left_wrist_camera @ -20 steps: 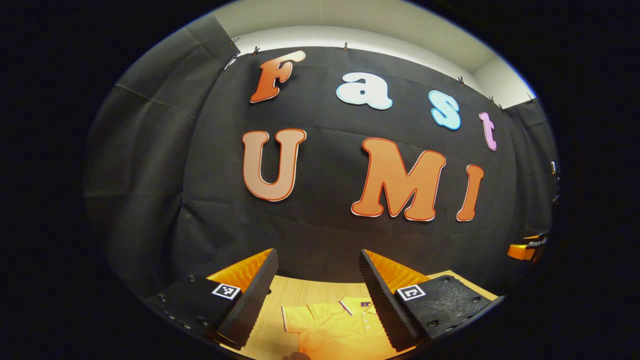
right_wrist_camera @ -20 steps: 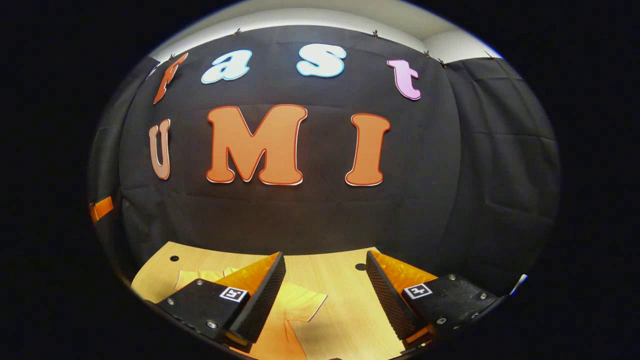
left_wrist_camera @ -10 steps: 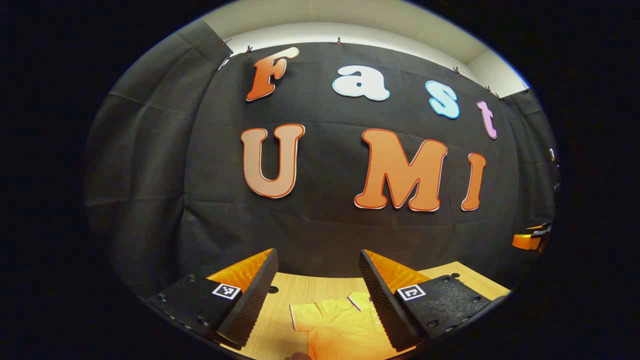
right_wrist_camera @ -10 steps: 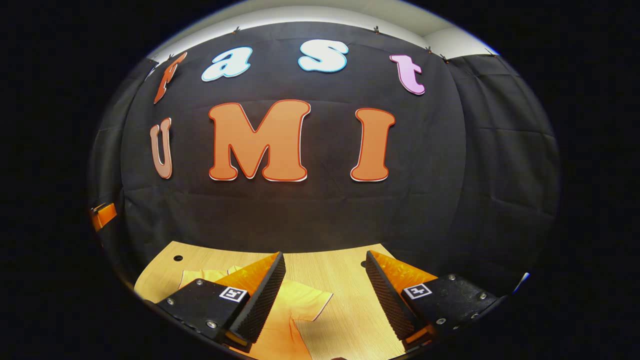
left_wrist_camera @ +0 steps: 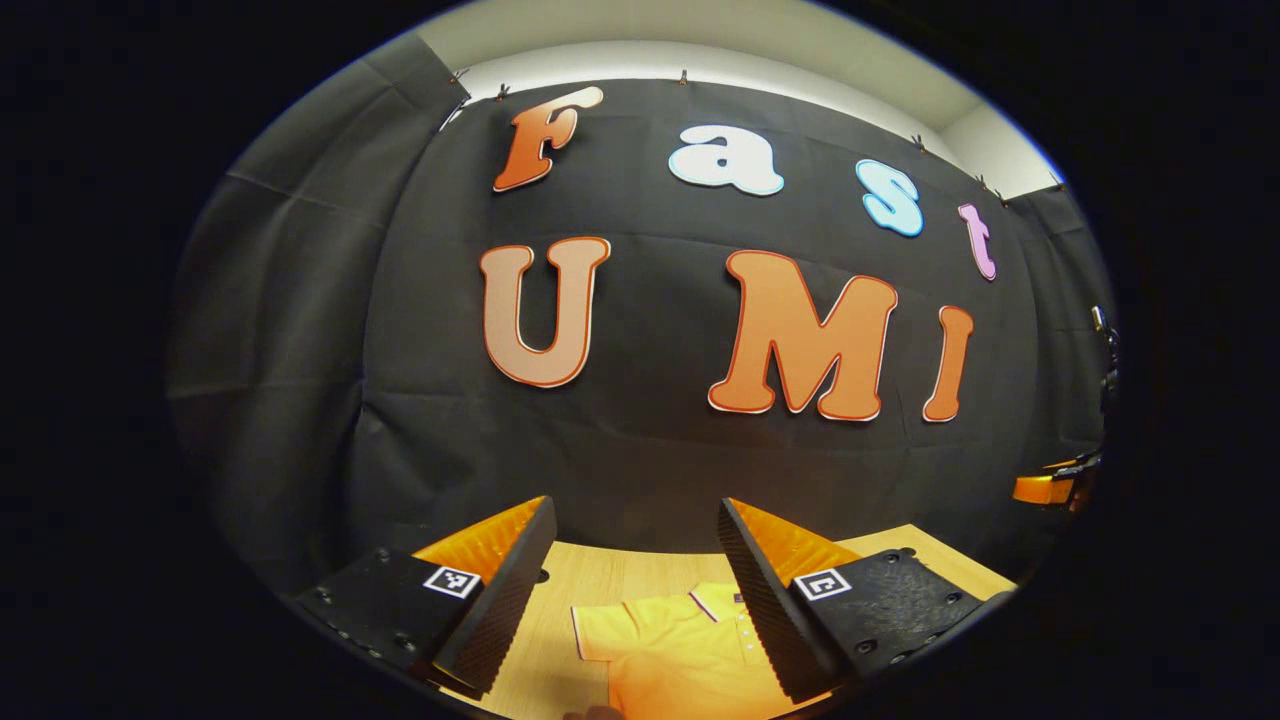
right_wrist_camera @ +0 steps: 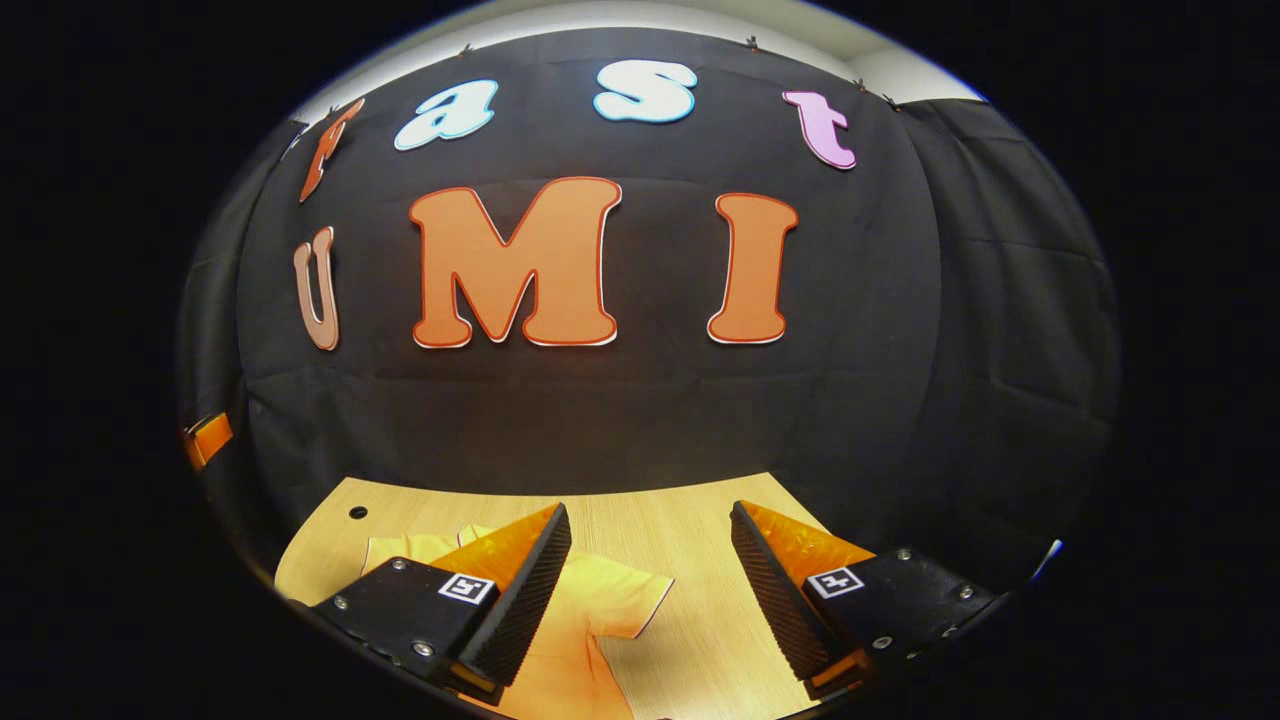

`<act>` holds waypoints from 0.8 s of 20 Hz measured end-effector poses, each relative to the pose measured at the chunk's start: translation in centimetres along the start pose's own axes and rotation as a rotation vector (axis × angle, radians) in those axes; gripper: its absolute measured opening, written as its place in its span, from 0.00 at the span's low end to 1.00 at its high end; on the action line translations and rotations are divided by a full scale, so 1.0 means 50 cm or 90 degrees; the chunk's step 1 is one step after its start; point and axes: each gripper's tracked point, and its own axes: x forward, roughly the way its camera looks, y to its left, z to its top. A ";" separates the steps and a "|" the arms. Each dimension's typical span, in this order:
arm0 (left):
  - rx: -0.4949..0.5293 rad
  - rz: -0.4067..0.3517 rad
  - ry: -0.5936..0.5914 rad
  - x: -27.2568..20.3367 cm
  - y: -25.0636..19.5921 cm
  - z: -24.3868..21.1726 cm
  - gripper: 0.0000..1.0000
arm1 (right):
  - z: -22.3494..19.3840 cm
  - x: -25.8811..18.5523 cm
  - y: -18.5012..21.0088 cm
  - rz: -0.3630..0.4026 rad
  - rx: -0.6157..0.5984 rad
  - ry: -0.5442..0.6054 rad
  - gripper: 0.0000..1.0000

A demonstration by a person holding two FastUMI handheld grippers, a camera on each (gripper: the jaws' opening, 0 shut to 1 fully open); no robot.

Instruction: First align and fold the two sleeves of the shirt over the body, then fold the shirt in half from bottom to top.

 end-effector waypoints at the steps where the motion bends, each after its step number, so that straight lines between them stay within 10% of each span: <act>1: 0.003 -0.001 -0.001 0.003 -0.002 -0.003 0.95 | -0.003 0.004 -0.001 -0.002 0.002 0.006 0.98; 16: -0.012 -0.011 0.027 0.032 0.044 -0.041 0.98 | -0.183 0.133 0.022 -0.031 0.040 0.316 0.98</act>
